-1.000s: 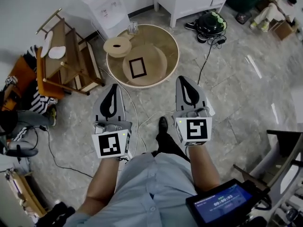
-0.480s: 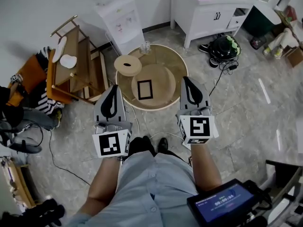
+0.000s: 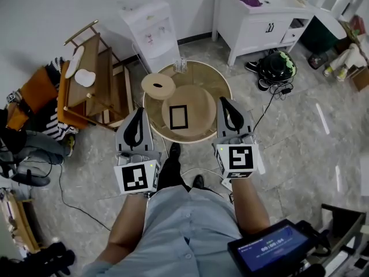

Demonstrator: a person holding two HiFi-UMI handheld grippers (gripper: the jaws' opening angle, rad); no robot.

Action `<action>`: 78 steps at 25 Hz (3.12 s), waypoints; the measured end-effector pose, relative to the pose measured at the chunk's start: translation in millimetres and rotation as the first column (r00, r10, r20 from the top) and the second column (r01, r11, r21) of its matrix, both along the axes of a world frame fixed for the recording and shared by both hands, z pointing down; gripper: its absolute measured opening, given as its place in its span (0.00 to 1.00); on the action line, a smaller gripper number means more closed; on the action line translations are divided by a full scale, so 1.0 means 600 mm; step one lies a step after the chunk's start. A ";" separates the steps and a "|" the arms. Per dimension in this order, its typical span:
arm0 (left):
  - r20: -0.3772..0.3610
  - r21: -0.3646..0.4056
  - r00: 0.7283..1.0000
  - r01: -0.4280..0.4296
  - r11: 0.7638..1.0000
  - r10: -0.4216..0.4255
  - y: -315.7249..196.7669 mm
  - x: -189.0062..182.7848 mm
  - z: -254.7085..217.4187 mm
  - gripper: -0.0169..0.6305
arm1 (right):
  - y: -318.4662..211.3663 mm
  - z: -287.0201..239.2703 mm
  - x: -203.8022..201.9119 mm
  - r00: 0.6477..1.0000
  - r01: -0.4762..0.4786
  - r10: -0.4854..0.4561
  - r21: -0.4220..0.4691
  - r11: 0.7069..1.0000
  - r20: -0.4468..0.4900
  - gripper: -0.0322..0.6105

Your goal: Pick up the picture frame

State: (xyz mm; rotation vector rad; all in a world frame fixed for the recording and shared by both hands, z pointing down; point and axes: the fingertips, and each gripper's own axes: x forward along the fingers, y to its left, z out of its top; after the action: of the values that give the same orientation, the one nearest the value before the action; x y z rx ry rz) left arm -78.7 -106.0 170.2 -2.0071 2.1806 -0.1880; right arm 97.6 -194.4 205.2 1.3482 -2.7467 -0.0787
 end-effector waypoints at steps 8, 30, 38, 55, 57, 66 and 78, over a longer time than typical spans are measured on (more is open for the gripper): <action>-0.042 -0.049 0.999 0.007 0.999 -0.009 -0.069 -0.070 0.048 0.04 | -0.069 0.050 -0.074 0.999 0.012 -0.015 -0.058 0.998 -0.041 0.07; -0.189 -0.407 0.981 -0.049 0.912 -0.031 -0.305 -0.322 0.393 0.04 | -0.235 0.483 -0.297 0.969 -0.048 -0.077 -0.484 0.874 -0.236 0.07; -0.256 -0.508 0.965 -0.078 0.858 -0.063 -0.327 -0.337 0.556 0.04 | -0.239 0.647 -0.314 0.958 -0.098 -0.084 -0.588 0.803 -0.275 0.07; -0.309 -0.612 0.942 -0.092 0.785 -0.130 -0.338 -0.364 0.739 0.04 | -0.217 0.863 -0.316 0.942 -0.163 -0.101 -0.702 0.694 -0.319 0.18; -0.315 -0.621 0.940 -0.096 0.778 -0.135 -0.335 -0.363 0.754 0.04 | -0.211 0.883 -0.315 0.941 -0.164 -0.110 -0.713 0.681 -0.321 0.19; -0.328 -0.654 0.933 -0.111 0.749 -0.148 -0.315 -0.369 0.814 0.04 | -0.192 0.960 -0.315 0.935 -0.188 -0.115 -0.744 0.641 -0.335 0.22; -0.330 -0.665 0.932 -0.116 0.738 -0.151 -0.311 -0.375 0.831 0.04 | -0.197 1.004 -0.318 0.929 -0.207 -0.118 -0.758 0.618 -0.350 0.21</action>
State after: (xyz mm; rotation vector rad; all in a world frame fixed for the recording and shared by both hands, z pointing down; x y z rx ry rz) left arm -303.6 -292.5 668.6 -2.5611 2.6283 -0.7834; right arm -93.1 -312.3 807.6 0.9822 -1.9819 0.7290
